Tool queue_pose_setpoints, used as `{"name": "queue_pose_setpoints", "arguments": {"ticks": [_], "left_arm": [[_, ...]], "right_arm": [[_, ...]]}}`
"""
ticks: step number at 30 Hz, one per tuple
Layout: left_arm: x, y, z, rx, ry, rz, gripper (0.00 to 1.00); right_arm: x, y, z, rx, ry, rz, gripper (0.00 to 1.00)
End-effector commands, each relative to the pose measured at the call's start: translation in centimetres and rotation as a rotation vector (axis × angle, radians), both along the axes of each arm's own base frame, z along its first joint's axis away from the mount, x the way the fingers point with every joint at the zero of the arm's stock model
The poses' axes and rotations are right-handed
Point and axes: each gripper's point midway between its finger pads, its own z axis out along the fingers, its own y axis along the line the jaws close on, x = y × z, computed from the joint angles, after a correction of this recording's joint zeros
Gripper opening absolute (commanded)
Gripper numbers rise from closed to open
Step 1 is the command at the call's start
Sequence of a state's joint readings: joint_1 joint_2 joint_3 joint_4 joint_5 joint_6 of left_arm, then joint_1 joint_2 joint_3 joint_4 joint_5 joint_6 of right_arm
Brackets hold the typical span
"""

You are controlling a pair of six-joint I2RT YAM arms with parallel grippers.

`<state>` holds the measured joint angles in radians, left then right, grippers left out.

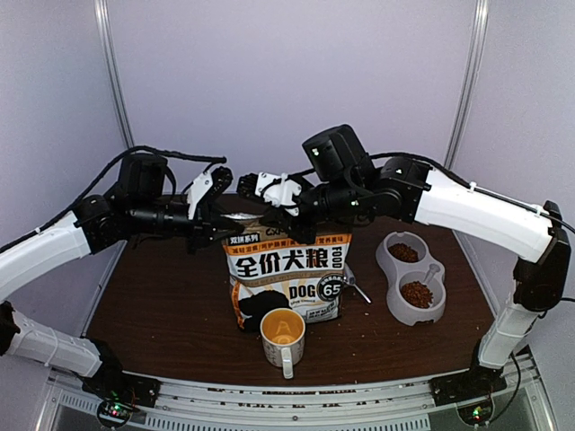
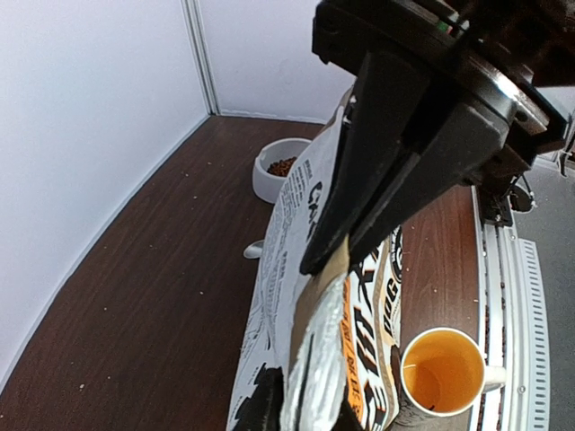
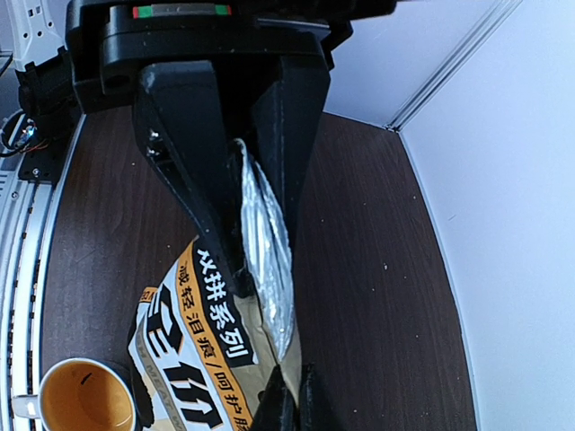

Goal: Serve the pet food

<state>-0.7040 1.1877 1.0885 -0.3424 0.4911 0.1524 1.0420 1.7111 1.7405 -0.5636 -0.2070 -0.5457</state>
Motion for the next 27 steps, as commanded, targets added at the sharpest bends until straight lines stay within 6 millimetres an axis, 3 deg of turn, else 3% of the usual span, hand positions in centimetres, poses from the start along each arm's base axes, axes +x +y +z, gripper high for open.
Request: {"name": "queue_pose_setpoints", "arguments": {"ticks": [1, 6, 11, 16, 27], "left_arm": [[0.2, 1.2, 2.5, -0.021, -0.098, 0.048, 0.13], [0.1, 1.6, 2.3, -0.001, -0.108, 0.057, 0.00], [-0.5, 1.3, 2.5, -0.023, -0.103, 0.017, 0.00], [-1.1, 0.8, 2.7, -0.045, -0.089, -0.016, 0.00], [-1.3, 0.6, 2.9, -0.058, -0.081, -0.035, 0.00]], "right_arm": [[0.2, -0.4, 2.2, 0.066, -0.019, -0.013, 0.00], [0.2, -0.4, 2.2, 0.068, -0.018, -0.016, 0.00], [0.0, 0.2, 2.0, 0.072, 0.005, -0.005, 0.01], [-0.1, 1.1, 1.6, 0.079, 0.032, 0.017, 0.15], [-0.3, 2.4, 1.2, 0.091, 0.067, 0.050, 0.26]]}}
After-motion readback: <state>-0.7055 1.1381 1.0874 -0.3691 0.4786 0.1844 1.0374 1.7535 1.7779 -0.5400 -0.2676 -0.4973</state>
